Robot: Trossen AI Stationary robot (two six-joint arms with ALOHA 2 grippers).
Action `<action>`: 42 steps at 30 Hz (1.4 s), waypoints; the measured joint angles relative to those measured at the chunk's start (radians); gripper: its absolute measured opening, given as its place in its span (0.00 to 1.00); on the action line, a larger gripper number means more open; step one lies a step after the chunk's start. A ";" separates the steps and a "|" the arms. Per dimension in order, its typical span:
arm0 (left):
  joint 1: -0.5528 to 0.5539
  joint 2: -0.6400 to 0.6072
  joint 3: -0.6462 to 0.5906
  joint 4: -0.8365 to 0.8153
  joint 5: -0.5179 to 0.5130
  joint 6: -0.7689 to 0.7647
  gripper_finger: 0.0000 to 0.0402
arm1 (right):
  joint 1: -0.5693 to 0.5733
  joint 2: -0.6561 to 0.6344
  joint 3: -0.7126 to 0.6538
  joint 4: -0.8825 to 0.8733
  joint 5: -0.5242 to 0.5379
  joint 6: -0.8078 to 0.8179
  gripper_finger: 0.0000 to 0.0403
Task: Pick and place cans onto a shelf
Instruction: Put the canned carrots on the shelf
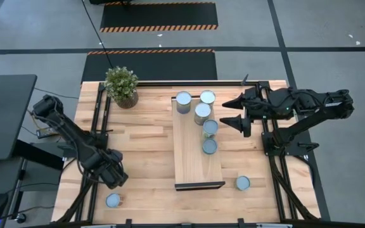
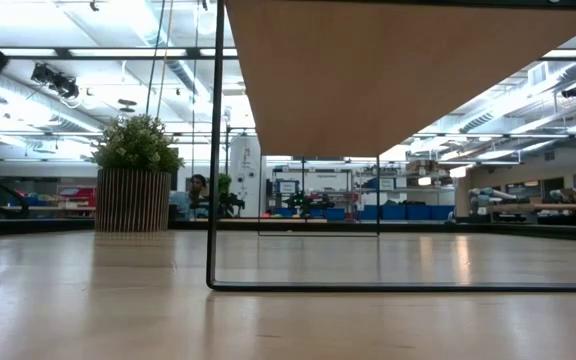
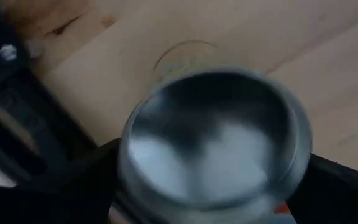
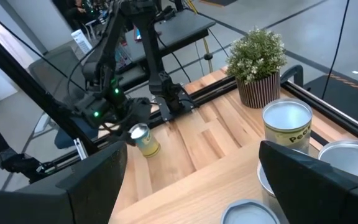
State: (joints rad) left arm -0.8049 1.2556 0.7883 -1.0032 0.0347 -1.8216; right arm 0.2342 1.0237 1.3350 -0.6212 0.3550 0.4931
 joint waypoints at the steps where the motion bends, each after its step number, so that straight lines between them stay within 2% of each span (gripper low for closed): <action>1: 0.011 0.000 -0.009 0.019 -0.008 0.006 0.97 | -0.001 0.000 0.000 0.000 -0.002 0.001 0.93; 9: 0.098 0.001 -0.032 0.041 -0.024 0.061 0.95 | -0.009 0.000 0.000 0.000 -0.008 0.025 0.93; 17: 0.145 0.001 -0.032 0.057 0.016 0.149 0.77 | -0.009 0.000 0.000 0.000 -0.007 0.022 0.93; 20: 0.174 0.001 -0.028 0.074 0.025 0.219 0.77 | -0.009 0.000 0.000 0.000 -0.006 0.011 0.93; 26: 0.316 0.001 0.056 0.064 0.025 0.504 0.77 | -0.043 0.000 0.000 -0.001 -0.012 0.001 0.93; 34: 0.607 0.002 0.217 -0.028 0.078 0.960 0.77 | -0.111 0.000 0.000 -0.004 -0.066 -0.002 0.93; 38: 0.728 0.047 0.334 -0.106 0.101 1.172 0.77 | -0.122 0.000 0.000 -0.007 -0.069 0.000 0.93; 42: 0.826 0.148 0.495 -0.222 0.101 1.376 0.77 | -0.134 0.001 0.000 -0.020 -0.069 0.001 0.93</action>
State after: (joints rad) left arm 0.0212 1.4039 1.2833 -1.2254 0.1356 -0.4460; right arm 0.1003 1.0247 1.3350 -0.6410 0.2859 0.4938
